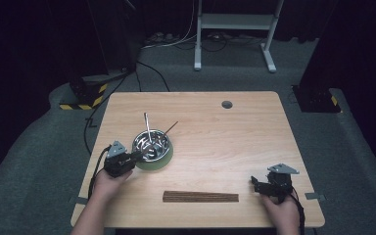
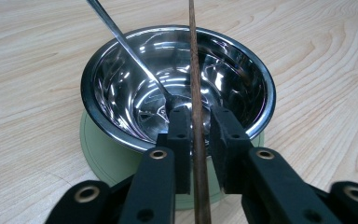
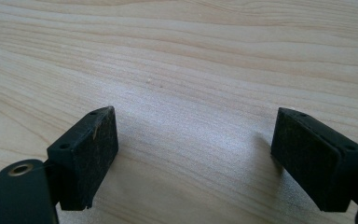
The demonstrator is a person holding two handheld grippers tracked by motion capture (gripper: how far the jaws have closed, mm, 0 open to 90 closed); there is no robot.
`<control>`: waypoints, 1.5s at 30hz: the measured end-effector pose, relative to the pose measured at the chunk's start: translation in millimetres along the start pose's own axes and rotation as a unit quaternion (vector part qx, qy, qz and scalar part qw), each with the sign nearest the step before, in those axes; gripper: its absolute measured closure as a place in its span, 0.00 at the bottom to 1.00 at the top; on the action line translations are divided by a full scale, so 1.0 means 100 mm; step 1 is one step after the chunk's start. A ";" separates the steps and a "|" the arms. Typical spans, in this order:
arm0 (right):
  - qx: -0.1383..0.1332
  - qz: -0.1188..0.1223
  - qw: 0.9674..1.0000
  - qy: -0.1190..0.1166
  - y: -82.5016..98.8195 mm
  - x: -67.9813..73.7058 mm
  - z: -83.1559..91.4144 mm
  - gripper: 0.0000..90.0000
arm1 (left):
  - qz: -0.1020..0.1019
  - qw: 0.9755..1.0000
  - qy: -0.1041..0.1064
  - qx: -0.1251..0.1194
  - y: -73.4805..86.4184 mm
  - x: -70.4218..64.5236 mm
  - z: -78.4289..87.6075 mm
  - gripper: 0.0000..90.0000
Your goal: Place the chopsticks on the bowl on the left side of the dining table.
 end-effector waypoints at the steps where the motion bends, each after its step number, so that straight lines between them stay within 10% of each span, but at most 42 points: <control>1: 0.000 0.000 1.000 0.000 0.00 0.00 0.00 0.16 | 0.000 1.000 -0.001 0.000 0.00 0.00 0.00 0.85; 15: -0.001 0.003 1.000 0.000 0.00 0.00 0.00 0.16 | -0.005 1.000 -0.018 -0.021 -0.05 -0.11 0.09 0.63; 19: 0.000 0.001 1.000 0.000 0.00 0.00 0.00 0.16 | -0.023 0.999 -0.016 -0.027 -0.08 -0.26 0.14 0.63; 20: -0.001 0.002 1.000 0.000 0.00 0.00 0.00 0.16 | 0.003 0.998 -0.013 -0.060 -0.11 -0.35 0.11 0.63; 25: 0.000 0.001 1.000 0.000 0.00 0.00 0.00 0.16 | 0.003 0.997 0.000 -0.081 -0.11 -0.59 0.11 0.63; 27: -0.001 0.001 1.000 0.000 0.00 0.00 0.00 0.16 | -0.052 0.998 0.002 -0.040 -0.06 -0.59 0.14 0.63; 45: 0.000 0.001 1.000 0.000 0.00 0.00 0.00 0.16 | -0.074 0.997 0.036 0.007 0.28 -1.04 -0.08 0.65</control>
Point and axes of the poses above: each handheld gripper's, and its own axes: z roughly backward along the jaws, y roughly out of its underside, x roughly to its left, the point moved 4 cm from there along -z, roughly forward along the jaws, and after that the axes turned 3 degrees about x, right-handed, at the moved point
